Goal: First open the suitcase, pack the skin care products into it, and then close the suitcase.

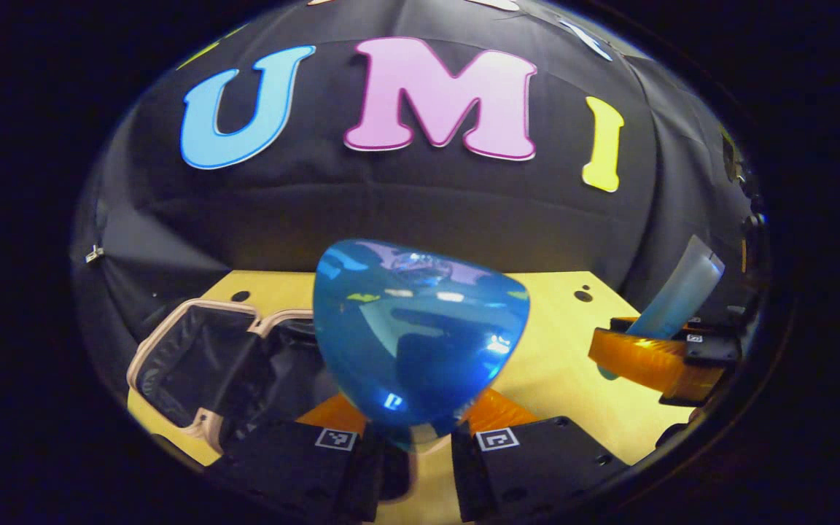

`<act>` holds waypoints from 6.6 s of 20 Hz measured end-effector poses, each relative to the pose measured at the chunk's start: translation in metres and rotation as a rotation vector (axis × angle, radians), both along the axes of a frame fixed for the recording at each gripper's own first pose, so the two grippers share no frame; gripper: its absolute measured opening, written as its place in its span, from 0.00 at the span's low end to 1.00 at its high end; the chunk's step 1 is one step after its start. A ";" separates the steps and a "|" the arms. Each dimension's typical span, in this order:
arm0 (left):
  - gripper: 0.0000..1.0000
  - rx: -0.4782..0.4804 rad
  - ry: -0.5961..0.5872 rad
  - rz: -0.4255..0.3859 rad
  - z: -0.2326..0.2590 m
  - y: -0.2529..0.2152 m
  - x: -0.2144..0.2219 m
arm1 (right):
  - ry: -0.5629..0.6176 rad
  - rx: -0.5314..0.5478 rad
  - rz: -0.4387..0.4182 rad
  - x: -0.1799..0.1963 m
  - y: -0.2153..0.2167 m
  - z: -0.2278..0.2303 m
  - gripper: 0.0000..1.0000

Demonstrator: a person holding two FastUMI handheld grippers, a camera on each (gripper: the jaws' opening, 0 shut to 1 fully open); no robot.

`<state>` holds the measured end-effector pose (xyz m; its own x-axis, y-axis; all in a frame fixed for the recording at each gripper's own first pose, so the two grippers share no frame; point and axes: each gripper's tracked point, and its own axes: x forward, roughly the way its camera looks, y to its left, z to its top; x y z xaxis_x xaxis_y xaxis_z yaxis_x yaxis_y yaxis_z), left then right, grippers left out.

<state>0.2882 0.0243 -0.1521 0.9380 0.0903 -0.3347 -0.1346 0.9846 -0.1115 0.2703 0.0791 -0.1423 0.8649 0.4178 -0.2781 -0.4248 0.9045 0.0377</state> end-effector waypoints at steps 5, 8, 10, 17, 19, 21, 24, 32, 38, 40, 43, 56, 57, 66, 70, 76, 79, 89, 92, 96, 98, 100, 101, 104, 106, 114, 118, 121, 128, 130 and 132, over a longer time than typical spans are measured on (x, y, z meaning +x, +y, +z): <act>0.45 0.001 0.151 0.058 -0.044 0.092 -0.018 | -0.027 0.019 0.066 -0.001 0.070 0.020 0.39; 0.45 -0.040 0.231 0.031 -0.071 0.109 -0.002 | -0.030 0.000 0.067 -0.002 0.096 0.016 0.39; 0.45 -0.051 0.331 -0.003 -0.095 0.115 -0.002 | -0.013 -0.007 0.072 -0.006 0.106 0.011 0.39; 0.45 -0.118 0.630 -0.044 -0.153 0.113 0.008 | 0.018 -0.008 0.054 -0.014 0.111 0.000 0.39; 0.45 -0.105 0.681 -0.057 -0.156 0.115 0.013 | 0.022 -0.003 0.041 -0.016 0.106 0.000 0.39; 0.45 -0.075 0.719 -0.065 -0.157 0.117 0.019 | 0.029 -0.009 0.030 -0.018 0.100 -0.002 0.39; 0.45 -0.049 0.714 -0.049 -0.150 0.120 0.022 | 0.046 -0.002 0.021 -0.020 0.098 -0.004 0.39; 0.92 -0.012 0.318 0.107 -0.039 0.182 -0.027 | 0.103 -0.036 0.022 -0.013 0.129 -0.011 0.39; 0.94 -0.174 0.223 0.253 -0.044 0.205 -0.128 | 0.304 -0.121 -0.017 0.013 0.196 -0.083 0.39; 0.95 -0.233 0.233 0.266 -0.056 0.201 -0.153 | 0.374 -0.178 -0.045 0.021 0.204 -0.112 0.39; 0.95 -0.278 0.237 0.271 -0.067 0.199 -0.181 | 0.468 -0.172 -0.118 0.024 0.210 -0.138 0.39; 0.95 -0.225 0.177 0.214 -0.045 0.220 -0.204 | 0.690 -0.219 -0.293 0.020 0.198 -0.204 0.51; 0.95 -0.226 0.175 0.213 -0.045 0.221 -0.203 | 0.671 -0.216 -0.298 0.025 0.196 -0.200 0.45; 0.95 -0.250 0.140 0.321 -0.049 0.313 -0.189 | 0.525 -0.121 -0.188 -0.014 0.224 -0.138 0.90; 0.95 -0.267 0.125 0.409 -0.058 0.399 -0.178 | 0.377 -0.134 -0.172 -0.035 0.209 -0.108 0.98; 0.95 -0.506 0.069 0.414 -0.074 0.466 -0.121 | 0.290 -0.165 -0.144 -0.079 0.181 -0.084 0.97; 0.94 -0.604 0.071 0.409 -0.100 0.487 -0.088 | 0.344 -0.167 -0.148 -0.108 0.164 -0.093 0.98; 0.76 -1.083 0.068 0.364 -0.154 0.480 -0.033 | 0.483 -0.178 -0.192 -0.164 0.122 -0.116 0.98; 0.35 -1.127 0.094 0.407 -0.165 0.478 -0.033 | 0.465 -0.188 -0.211 -0.156 0.106 -0.116 0.98; 0.12 -0.953 0.105 0.371 -0.143 0.474 -0.036 | 0.460 -0.183 -0.233 -0.154 0.088 -0.113 0.98; 0.08 -0.872 0.083 0.349 -0.116 0.474 -0.041 | 0.468 -0.171 -0.238 -0.154 0.082 -0.112 0.98; 0.07 -0.838 0.067 0.328 -0.076 0.471 -0.045 | 0.474 -0.158 -0.241 -0.155 0.081 -0.110 0.98; 0.12 -0.814 0.061 0.310 -0.056 0.467 -0.048 | 0.478 -0.168 -0.253 -0.155 0.077 -0.110 0.98; 0.07 -0.697 0.040 0.219 0.011 0.444 -0.053 | 0.474 -0.114 -0.250 -0.152 0.082 -0.098 0.98; 0.06 -0.620 0.032 0.156 0.058 0.410 -0.053 | 0.458 -0.094 -0.240 -0.149 0.081 -0.088 0.98; 0.07 -0.418 -0.006 -0.103 0.166 0.229 -0.041 | 0.436 -0.008 -0.359 -0.109 0.002 -0.058 0.98; 0.07 -0.471 -0.001 -0.188 0.169 0.127 -0.017 | 0.379 -0.016 -0.386 -0.091 -0.053 -0.039 0.97; 0.07 -0.475 0.028 -0.218 0.147 0.059 0.002 | 0.357 -0.020 -0.387 -0.081 -0.090 -0.028 0.97; 0.07 -0.361 0.251 -0.209 0.025 -0.060 0.043 | 0.367 -0.033 -0.375 -0.082 -0.143 -0.024 0.97; 0.07 -0.322 0.302 -0.191 0.008 -0.075 0.045 | 0.356 -0.018 -0.389 -0.081 -0.151 -0.022 0.98; 0.08 -0.298 0.339 -0.162 -0.009 -0.080 0.048 | 0.354 0.001 -0.396 -0.081 -0.153 -0.020 0.98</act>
<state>0.3362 -0.0559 -0.1614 0.7655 -0.1949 -0.6132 -0.0593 0.9276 -0.3688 0.1889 -0.0743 -0.1622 0.8099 0.0786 -0.5813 -0.0120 0.9930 0.1174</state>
